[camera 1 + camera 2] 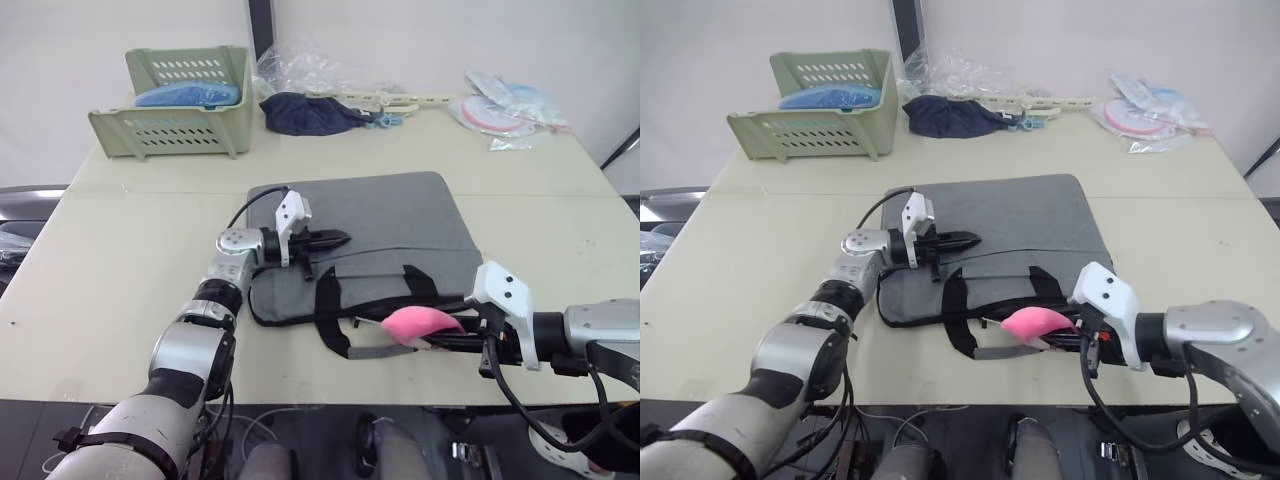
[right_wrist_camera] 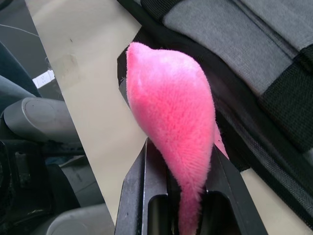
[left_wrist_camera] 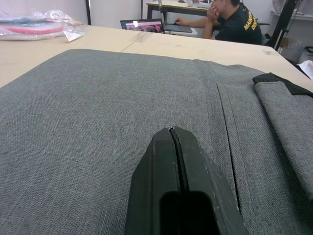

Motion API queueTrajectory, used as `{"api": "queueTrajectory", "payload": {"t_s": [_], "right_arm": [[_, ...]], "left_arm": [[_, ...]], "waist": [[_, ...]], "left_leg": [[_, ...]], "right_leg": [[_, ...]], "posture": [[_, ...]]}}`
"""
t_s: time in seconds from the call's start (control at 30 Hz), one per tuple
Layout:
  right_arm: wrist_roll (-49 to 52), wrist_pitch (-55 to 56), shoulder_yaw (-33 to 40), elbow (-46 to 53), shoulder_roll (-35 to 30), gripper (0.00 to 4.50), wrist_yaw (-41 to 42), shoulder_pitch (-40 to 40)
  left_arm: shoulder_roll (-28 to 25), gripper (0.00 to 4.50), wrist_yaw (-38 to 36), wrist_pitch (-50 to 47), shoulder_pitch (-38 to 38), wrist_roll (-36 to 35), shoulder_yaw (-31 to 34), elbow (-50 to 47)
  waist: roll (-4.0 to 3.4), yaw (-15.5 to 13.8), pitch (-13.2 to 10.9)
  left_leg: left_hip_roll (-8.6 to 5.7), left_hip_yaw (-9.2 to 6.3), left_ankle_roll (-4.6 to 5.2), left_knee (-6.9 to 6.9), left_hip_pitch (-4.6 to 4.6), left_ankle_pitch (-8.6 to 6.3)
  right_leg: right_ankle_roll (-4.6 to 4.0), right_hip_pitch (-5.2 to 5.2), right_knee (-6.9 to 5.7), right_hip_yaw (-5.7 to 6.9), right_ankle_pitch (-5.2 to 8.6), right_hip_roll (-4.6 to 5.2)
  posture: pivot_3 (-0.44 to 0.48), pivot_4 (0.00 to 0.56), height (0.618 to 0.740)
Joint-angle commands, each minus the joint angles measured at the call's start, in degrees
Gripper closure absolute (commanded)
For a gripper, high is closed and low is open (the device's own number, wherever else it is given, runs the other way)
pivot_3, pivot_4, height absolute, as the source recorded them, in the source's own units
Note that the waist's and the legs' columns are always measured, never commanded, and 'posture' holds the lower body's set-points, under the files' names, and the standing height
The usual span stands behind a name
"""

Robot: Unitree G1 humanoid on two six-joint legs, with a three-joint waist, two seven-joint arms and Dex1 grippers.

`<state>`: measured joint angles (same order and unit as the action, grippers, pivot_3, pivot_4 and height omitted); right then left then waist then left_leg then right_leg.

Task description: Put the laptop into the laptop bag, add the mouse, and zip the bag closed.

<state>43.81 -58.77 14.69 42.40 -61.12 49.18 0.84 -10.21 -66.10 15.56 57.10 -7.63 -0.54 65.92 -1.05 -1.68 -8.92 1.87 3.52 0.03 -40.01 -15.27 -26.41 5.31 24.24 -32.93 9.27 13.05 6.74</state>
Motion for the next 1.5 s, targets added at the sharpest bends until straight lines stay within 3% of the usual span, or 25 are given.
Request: {"api": "queueTrajectory", "payload": {"t_s": [0.03,0.37,0.9,1.5], "right_arm": [[-1.73,1.55,5.11,-0.89,-1.47,4.48,0.67,-3.01],[-4.98,4.24,12.15,-5.88,-3.56,4.48,2.44,-9.13],[-12.08,11.77,17.21,-14.65,-2.37,4.48,6.01,-19.58],[-20.09,20.42,16.6,-29.0,-2.45,4.48,6.73,-20.14]], "left_arm": [[0.14,4.5,-0.41,-1.57,-5.37,4.41,-2.75,5.58],[0.29,4.5,-0.46,-1.43,-5.73,5.22,-2.84,5.66],[0.51,4.5,-0.32,-1.44,-5.57,5.65,-2.98,5.76],[0.55,4.5,-0.46,-1.31,-6.0,5.97,-3.41,5.66]], "waist": [[-0.04,0.16,0.06],[-0.12,0.09,0.13],[-0.16,0.13,0.18],[-0.26,0.19,0.26]], "left_leg": [[-0.01,0.01,0.03,0.0,0.0,-0.01],[-0.01,0.0,0.07,0.0,0.04,-0.04],[-0.02,-0.05,0.17,0.01,0.12,-0.09],[-0.03,-0.11,0.28,0.01,0.22,-0.15]], "right_leg": [[0.03,-0.01,0.02,-0.02,-0.02,0.0],[0.07,-0.08,0.1,-0.02,-0.04,0.01],[0.15,-0.3,0.35,0.05,-0.08,0.0],[0.22,-0.52,0.54,0.11,-0.12,0.01]], "posture": [[0.0,0.15,0.74],[0.0,0.15,0.74],[0.0,0.15,0.74],[0.0,0.15,0.74]]}}
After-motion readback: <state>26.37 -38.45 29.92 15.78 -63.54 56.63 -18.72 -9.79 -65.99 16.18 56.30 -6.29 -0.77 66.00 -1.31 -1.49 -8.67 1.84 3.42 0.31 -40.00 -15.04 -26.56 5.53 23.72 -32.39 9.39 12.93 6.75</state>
